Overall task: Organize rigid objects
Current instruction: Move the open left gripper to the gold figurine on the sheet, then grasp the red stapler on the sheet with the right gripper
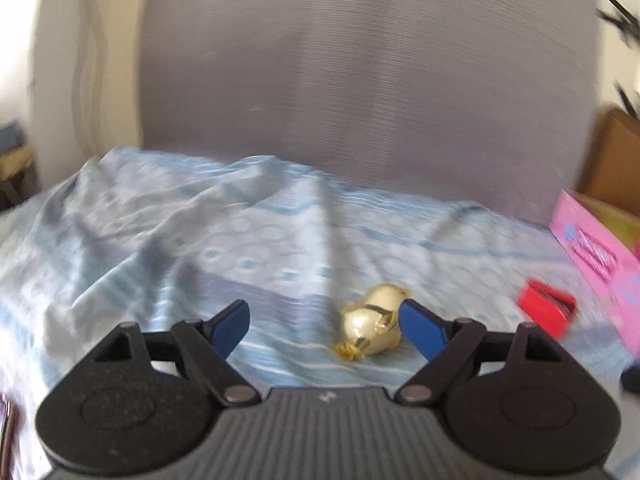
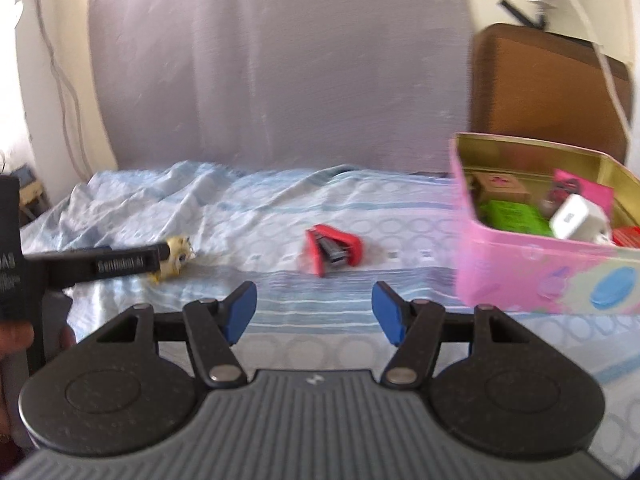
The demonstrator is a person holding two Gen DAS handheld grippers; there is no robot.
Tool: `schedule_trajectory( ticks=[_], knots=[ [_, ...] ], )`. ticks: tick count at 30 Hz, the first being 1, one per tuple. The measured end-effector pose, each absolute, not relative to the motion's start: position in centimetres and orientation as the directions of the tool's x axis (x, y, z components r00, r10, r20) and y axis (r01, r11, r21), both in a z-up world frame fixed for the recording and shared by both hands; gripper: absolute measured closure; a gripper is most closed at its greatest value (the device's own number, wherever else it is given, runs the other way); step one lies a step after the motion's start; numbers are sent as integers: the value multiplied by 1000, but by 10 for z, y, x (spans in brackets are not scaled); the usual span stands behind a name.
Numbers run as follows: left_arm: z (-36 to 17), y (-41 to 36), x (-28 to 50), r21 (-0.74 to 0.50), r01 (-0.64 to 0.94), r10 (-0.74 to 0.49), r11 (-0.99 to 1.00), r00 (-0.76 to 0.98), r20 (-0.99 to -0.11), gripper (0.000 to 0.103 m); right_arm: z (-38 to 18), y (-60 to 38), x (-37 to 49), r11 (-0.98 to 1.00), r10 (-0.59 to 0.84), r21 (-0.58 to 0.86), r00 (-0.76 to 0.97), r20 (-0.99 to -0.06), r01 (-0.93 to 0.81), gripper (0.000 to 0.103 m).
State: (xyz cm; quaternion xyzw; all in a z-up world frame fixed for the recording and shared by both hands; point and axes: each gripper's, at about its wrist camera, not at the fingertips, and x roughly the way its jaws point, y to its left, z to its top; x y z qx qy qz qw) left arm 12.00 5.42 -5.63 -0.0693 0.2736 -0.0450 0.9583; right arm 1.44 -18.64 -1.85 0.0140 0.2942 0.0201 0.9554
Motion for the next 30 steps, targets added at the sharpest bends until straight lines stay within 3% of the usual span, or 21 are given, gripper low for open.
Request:
schedule_trajectory(
  ticks=[7, 13, 15, 17, 21, 24, 27, 30],
  knots=[
    [-59, 86, 126, -307, -33, -129, 951, 861, -493, 19, -30, -166, 62, 990, 22, -104, 824, -567, -98, 37],
    [-48, 82, 109, -360, 107, -241, 927, 904, -352, 19, -48, -183, 122, 986, -17, -140, 769, -639, -95, 36],
    [-46, 76, 106, -356, 162, -286, 920, 900, -329, 19, -58, -187, 130, 983, -22, -151, 742, -671, -108, 39],
    [-45, 71, 104, -356, 214, -332, 910, 890, -311, 21, -59, -191, 127, 985, 10, -121, 748, -664, -121, 55],
    [-45, 61, 101, -360, 330, -442, 873, 847, -296, 22, -54, -191, 103, 986, 34, -99, 736, -676, -136, 55],
    [-48, 48, 101, -360, 448, -558, 818, 768, -313, 22, -52, -196, 74, 985, 60, -80, 733, -677, -155, 55],
    [-52, 22, 99, -345, 553, -652, 758, 656, -380, 22, -47, -206, 40, 989, 88, -30, 727, -681, -148, 55],
    [-53, -3, 91, -405, 594, -717, 695, 532, -450, 24, -48, -213, 14, 992, 89, -7, 737, -670, -125, 53]
  ],
)
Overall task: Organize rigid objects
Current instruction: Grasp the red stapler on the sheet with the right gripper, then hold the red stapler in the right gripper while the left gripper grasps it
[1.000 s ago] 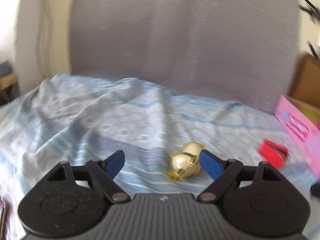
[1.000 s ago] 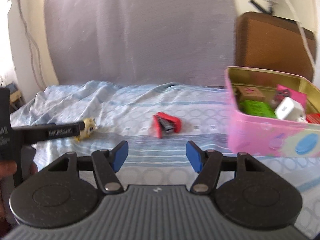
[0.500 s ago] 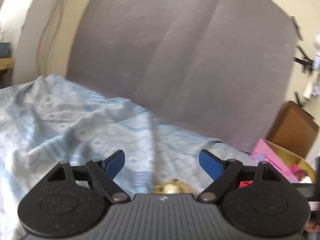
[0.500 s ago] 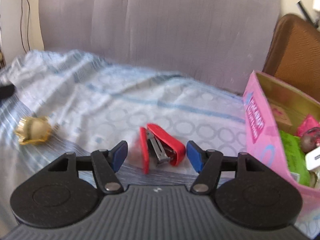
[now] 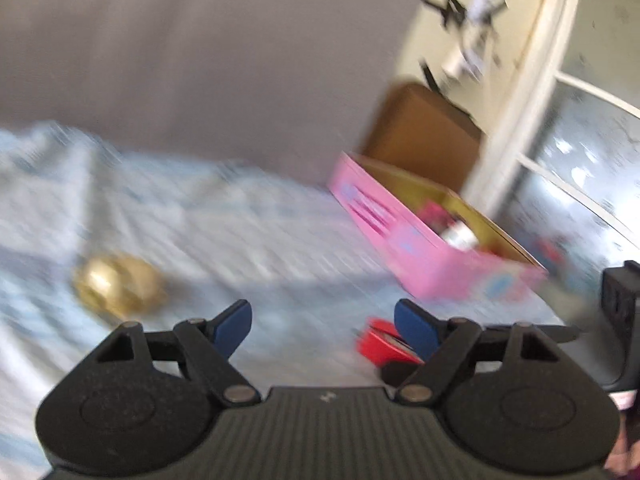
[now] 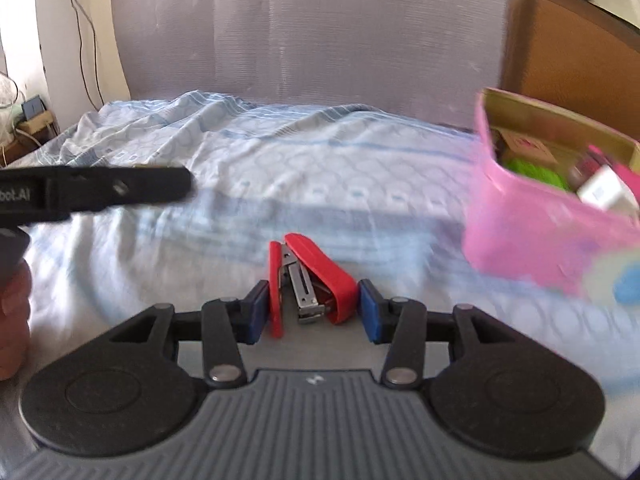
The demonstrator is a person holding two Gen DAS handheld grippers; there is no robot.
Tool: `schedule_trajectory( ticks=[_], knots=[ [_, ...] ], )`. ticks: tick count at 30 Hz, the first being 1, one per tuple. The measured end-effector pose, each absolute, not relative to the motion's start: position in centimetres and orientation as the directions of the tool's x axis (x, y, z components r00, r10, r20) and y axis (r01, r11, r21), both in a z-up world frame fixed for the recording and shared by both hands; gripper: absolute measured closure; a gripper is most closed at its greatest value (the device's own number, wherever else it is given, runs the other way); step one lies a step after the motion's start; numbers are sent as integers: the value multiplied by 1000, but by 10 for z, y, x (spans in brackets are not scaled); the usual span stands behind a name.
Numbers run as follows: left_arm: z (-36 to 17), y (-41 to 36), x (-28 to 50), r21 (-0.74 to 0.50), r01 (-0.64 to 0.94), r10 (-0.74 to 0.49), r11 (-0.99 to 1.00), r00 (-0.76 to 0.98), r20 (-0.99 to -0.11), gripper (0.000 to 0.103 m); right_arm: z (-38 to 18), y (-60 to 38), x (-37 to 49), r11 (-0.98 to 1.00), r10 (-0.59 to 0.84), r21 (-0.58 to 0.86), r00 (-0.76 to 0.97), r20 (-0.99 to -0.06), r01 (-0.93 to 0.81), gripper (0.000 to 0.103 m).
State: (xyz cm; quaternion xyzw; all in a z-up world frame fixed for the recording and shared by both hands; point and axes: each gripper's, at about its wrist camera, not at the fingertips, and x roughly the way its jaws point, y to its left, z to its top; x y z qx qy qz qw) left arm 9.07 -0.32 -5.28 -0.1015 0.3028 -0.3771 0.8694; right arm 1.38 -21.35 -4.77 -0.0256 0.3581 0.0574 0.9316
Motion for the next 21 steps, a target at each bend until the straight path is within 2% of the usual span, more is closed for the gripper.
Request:
schedule_trajectory(
  ticks=[3, 5, 7, 8, 9, 11, 21],
  knots=[
    [-58, -24, 90, -490, 546, -730, 680, 441, -522, 28, -50, -217, 0, 993, 99, 14, 756, -647, -118, 52],
    [-66, -31, 94, -577, 491, -756, 653, 371, -539, 29, -52, -214, -1, 992, 98, 1, 766, -635, -126, 52],
    [-66, -35, 99, -590, 458, -746, 665, 376, -550, 29, -52, -212, 2, 991, 98, -8, 766, -635, -134, 53],
    [-65, -39, 100, -582, 450, -735, 678, 379, -562, 35, -52, -213, 3, 990, 105, -3, 766, -635, -139, 54],
    [-65, -40, 100, -581, 446, -731, 681, 377, -569, 46, -52, -215, 3, 990, 112, 7, 768, -631, -138, 54],
    [-66, -49, 101, -606, 451, -753, 655, 322, -574, 61, -52, -218, 3, 990, 123, 28, 773, -622, -136, 56],
    [7, -120, 110, -536, 592, -791, 602, 346, -505, 61, 4, -265, 0, 998, 56, 26, 898, -436, -50, 58]
  ],
)
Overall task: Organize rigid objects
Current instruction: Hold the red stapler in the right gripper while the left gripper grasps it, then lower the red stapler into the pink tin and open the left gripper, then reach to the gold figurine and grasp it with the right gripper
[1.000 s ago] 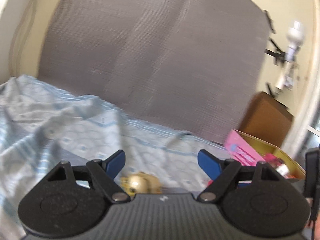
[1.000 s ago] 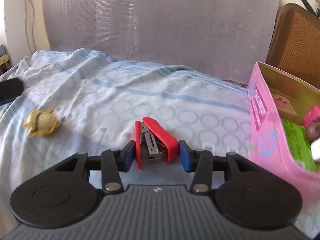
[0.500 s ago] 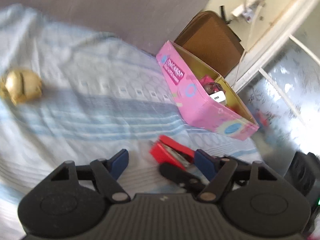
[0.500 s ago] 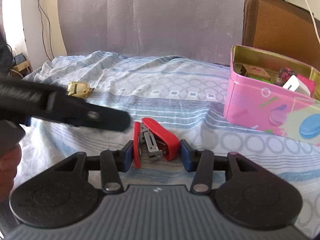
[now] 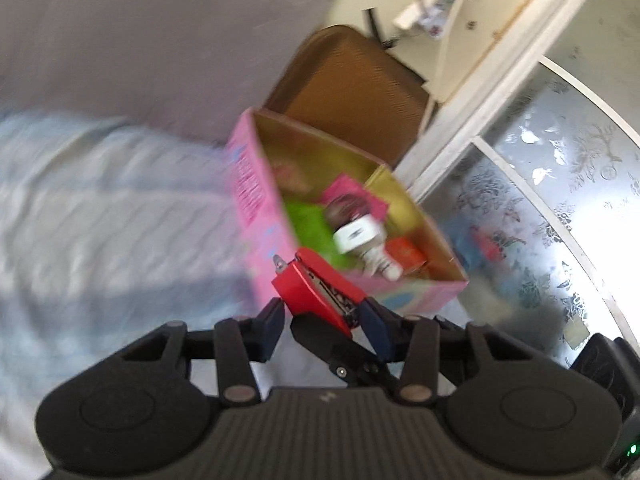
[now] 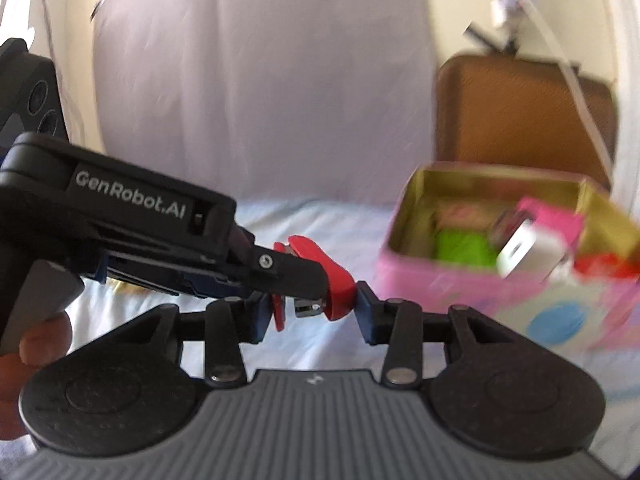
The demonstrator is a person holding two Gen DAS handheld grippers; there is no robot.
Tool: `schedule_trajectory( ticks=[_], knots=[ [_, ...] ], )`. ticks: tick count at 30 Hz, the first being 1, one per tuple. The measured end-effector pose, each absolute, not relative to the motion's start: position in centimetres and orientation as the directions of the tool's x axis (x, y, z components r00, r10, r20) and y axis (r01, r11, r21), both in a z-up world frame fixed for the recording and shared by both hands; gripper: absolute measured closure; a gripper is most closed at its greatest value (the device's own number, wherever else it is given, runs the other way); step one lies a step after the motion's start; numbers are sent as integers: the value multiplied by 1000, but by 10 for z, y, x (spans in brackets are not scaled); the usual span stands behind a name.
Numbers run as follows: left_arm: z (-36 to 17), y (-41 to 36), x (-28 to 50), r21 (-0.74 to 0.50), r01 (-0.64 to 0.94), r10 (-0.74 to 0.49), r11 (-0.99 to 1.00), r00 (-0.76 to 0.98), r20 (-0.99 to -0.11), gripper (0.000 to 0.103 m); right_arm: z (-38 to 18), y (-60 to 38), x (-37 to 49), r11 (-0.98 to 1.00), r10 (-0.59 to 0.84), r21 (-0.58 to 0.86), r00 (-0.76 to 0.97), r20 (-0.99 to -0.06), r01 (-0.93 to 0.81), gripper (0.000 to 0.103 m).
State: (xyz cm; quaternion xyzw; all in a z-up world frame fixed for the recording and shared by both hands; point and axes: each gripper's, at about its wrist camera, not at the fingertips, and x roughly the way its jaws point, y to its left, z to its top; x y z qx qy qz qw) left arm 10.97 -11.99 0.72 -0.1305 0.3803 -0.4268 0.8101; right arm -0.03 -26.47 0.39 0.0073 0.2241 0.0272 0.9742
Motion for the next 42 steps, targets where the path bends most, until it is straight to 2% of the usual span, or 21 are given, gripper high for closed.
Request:
schedule_trajectory(
  ticks=[5, 16, 23, 28, 32, 36, 42],
  knots=[
    [20, -171, 136, -511, 624, -794, 590, 334, -509, 61, 19, -303, 14, 1000, -10, 18, 920, -392, 19, 57],
    [-14, -234, 185, -478, 595, -735, 646, 314, -601, 61, -7, -358, 62, 995, -70, 28, 871, -486, 95, 54],
    [-8, -232, 186, -430, 580, -700, 692, 394, -596, 56, -16, -364, 63, 993, -72, 52, 873, -482, 110, 52],
    [10, -214, 168, -358, 574, -657, 736, 483, -579, 56, -2, -366, 34, 985, -89, 97, 901, -426, 143, 53],
    [21, -206, 134, -250, 582, -603, 774, 557, -571, 49, 8, -370, 0, 965, -120, 172, 916, -382, 198, 53],
    [24, -196, 98, -177, 583, -566, 793, 598, -567, 48, 12, -372, -31, 940, -137, 245, 920, -367, 237, 53],
    [18, -182, 56, -92, 579, -521, 810, 639, -566, 45, 10, -365, -65, 934, -126, 268, 919, -373, 237, 53]
  ],
)
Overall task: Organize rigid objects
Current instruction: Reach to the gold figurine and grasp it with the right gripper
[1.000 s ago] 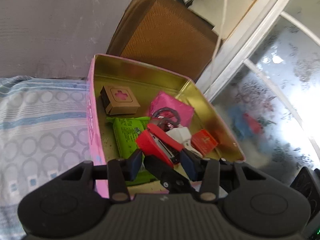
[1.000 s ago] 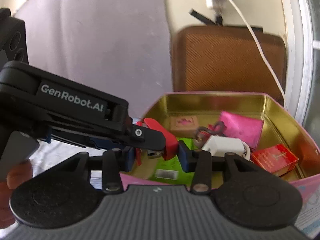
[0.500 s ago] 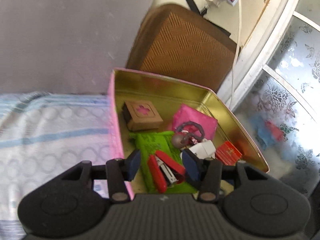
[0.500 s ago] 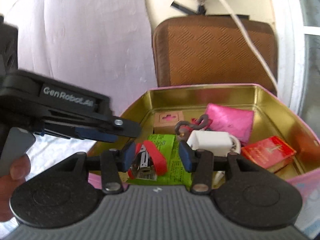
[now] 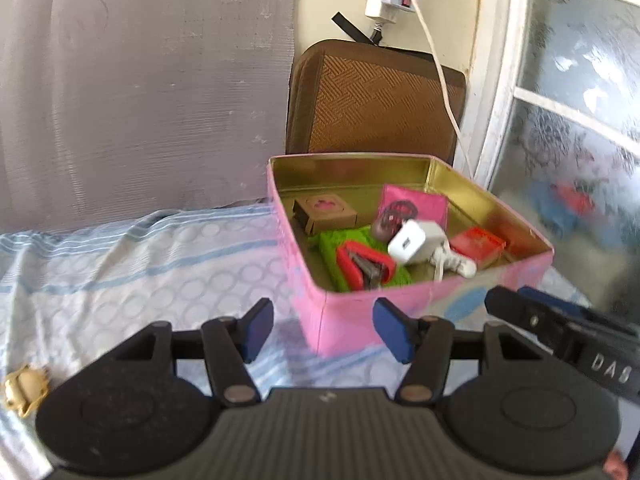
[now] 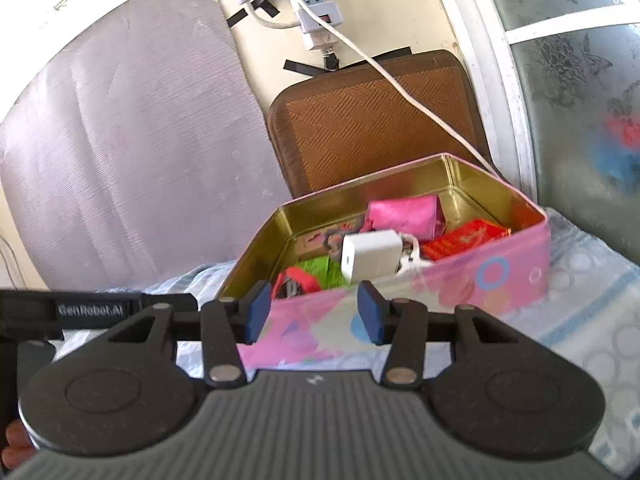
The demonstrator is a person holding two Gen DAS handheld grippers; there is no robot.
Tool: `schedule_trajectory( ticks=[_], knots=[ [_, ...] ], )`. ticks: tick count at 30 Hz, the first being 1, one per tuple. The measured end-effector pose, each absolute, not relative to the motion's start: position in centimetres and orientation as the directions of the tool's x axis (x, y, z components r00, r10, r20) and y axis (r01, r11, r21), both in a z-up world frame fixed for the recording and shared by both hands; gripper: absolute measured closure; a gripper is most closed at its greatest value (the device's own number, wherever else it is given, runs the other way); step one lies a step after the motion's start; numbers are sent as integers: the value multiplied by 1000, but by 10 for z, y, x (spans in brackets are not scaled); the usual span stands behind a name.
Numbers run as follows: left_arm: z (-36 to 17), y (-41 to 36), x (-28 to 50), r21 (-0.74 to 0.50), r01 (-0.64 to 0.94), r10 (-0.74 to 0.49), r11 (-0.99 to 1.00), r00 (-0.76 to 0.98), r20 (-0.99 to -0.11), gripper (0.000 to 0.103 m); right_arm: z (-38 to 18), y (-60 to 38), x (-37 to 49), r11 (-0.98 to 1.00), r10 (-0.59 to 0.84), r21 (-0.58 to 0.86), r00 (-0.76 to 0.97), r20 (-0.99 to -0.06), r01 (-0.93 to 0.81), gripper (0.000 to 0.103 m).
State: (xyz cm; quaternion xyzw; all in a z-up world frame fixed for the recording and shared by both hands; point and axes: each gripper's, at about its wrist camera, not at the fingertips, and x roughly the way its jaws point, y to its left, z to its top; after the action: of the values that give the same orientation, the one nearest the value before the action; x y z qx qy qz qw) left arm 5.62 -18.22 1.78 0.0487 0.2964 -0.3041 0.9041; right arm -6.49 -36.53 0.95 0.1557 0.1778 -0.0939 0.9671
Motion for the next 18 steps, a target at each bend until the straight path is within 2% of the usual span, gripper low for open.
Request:
schedule_trajectory(
  ticks=[5, 8, 18],
  knots=[
    [12, -168, 33, -15, 559, -476, 829, 691, -544, 44, 10, -349, -74, 940, -100, 266, 919, -383, 213, 53],
    [9, -157, 24, 21, 541, -449, 841, 718, -531, 38, 12, -337, -78, 949, -88, 247, 920, -382, 194, 53],
    [-8, -117, 26, 46, 475, -382, 879, 757, -530, 38, 16, -303, -77, 969, -66, 195, 919, -389, 152, 52]
  ],
)
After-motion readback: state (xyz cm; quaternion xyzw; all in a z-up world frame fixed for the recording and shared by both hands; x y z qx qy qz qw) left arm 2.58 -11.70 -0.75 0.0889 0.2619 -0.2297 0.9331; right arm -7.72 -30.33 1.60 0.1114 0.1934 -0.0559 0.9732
